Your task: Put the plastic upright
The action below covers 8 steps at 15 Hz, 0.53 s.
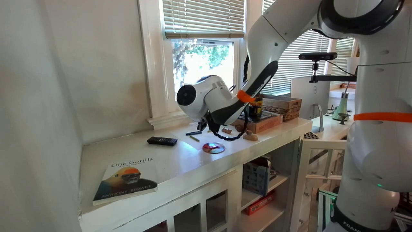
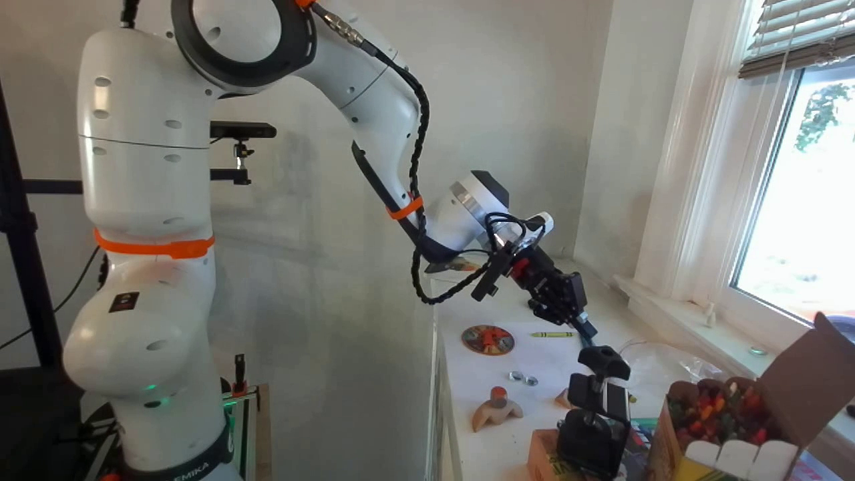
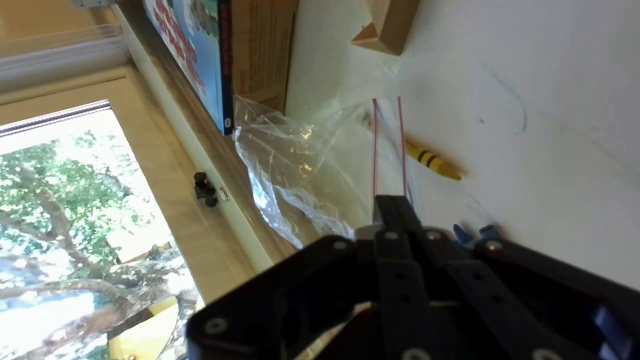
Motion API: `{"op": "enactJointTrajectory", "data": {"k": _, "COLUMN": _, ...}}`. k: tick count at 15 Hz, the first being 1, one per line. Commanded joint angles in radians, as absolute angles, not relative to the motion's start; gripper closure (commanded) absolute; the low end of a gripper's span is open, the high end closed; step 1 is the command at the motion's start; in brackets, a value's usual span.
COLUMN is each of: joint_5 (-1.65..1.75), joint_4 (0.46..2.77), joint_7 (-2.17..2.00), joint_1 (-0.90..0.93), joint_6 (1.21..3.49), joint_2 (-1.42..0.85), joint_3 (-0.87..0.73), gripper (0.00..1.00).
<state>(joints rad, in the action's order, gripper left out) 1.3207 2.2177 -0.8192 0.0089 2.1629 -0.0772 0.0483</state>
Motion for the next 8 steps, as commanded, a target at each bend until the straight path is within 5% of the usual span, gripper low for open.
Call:
{"op": "enactJointTrajectory", "data": {"k": 1, "joint_5": 1.322, "joint_4": 2.191, "joint_7": -0.824, "joint_1": 0.01, "joint_6": 2.201, "joint_2": -0.121, "joint_3": 0.036, "gripper": 1.0}}
{"op": "enactJointTrajectory", "data": {"k": 8, "joint_5": 1.315, "joint_4": 2.159, "joint_7": -0.828, "joint_1": -0.012, "joint_6": 2.274, "joint_2": -0.172, "joint_3": 0.009, "gripper": 1.0}}
